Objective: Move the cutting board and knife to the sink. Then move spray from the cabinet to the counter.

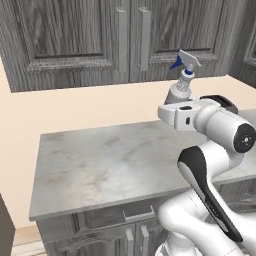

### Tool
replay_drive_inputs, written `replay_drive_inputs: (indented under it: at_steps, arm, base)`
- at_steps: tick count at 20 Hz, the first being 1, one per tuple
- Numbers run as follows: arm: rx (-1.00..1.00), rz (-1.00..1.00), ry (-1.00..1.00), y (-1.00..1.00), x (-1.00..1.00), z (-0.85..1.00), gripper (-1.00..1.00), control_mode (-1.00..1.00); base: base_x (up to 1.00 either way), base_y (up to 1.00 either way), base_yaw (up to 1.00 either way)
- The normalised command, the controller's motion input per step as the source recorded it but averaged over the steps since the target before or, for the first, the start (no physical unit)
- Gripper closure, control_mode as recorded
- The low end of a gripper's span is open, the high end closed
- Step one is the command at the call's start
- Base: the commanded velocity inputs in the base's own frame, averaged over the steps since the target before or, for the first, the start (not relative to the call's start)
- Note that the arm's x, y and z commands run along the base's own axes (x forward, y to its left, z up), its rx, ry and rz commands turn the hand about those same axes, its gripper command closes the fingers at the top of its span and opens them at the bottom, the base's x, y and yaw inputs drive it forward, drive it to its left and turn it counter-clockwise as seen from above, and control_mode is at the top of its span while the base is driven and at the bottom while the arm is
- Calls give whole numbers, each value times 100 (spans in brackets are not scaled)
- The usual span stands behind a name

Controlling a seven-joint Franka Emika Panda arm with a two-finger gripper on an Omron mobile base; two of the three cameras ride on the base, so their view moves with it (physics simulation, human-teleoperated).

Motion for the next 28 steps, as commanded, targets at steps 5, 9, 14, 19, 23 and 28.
replay_drive_inputs:
  at_steps: [5, 9, 14, 19, 23, 28]
  arm:
    - [0, 0, 0, 0, 0, 0, 100, 100]
    - [0, 0, 0, -3, -6, -1, 100, -100]
    - [0, 7, 8, -41, -49, -3, 100, -100]
    - [-6, 15, 22, -16, -40, -8, 100, -100]
    - [-5, 30, 20, 0, -28, -36, 100, -100]
    - [-13, 20, 4, 40, -16, -53, 100, -100]
  base:
    - [40, 16, -8]
    - [0, 0, 0]
    - [0, 0, 0]
    - [0, 0, 0]
    - [0, 0, 0]
    - [0, 0, 0]
